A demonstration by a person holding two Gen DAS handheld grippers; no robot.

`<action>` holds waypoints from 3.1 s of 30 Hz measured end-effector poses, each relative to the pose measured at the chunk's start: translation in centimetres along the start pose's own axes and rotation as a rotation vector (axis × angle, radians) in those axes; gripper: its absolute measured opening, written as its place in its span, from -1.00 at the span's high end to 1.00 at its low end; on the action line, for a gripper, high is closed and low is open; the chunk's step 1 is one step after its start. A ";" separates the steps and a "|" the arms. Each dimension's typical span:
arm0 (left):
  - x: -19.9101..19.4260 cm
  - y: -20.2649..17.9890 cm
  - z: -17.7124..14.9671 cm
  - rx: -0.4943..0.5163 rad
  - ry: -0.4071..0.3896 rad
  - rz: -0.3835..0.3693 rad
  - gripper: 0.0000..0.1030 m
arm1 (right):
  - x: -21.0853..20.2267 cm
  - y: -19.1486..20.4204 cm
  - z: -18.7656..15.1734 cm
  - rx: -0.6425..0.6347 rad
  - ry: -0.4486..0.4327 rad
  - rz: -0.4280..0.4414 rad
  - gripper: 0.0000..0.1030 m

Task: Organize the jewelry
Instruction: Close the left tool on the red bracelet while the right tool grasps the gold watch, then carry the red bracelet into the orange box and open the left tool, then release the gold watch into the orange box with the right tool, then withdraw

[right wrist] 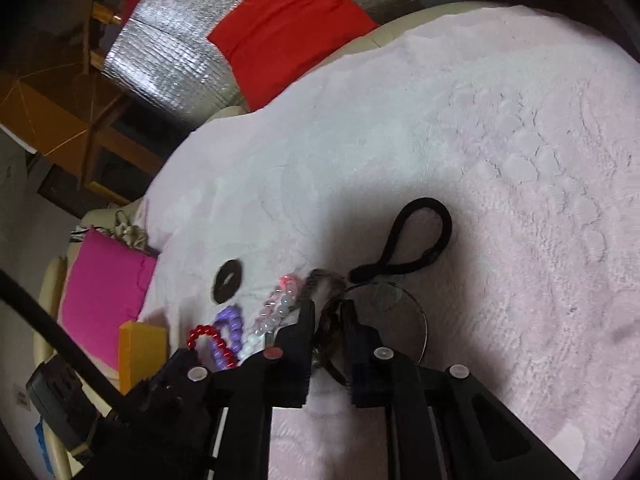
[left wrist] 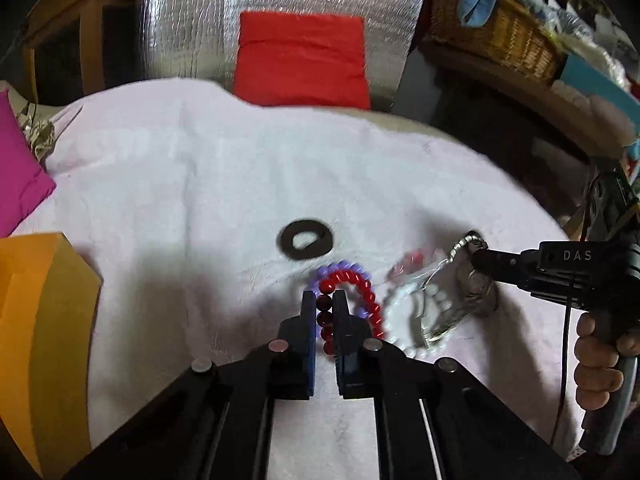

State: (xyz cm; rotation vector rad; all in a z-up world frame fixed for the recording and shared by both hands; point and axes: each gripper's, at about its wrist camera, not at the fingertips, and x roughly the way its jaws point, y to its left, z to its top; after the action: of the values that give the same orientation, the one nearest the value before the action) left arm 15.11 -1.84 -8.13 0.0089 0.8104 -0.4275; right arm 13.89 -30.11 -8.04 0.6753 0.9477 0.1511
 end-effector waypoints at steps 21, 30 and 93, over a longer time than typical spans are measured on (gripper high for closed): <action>-11.3 2.5 -0.3 -0.030 -0.242 -0.055 0.85 | -7.7 8.7 -2.7 -0.163 -0.143 0.285 0.82; -18.9 7.6 -2.4 -0.091 -0.359 0.060 0.85 | -5.1 17.4 -6.2 -0.257 -0.070 0.399 0.82; -22.1 20.1 -7.8 -0.507 -0.339 0.624 0.48 | 0.4 29.7 -17.1 -0.714 0.015 0.224 0.77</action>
State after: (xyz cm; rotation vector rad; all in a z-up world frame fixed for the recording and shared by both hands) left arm 3.71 26.00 -1.08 -0.2698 0.5235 0.3657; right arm 5.57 1.38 2.48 0.1138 0.7569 0.6597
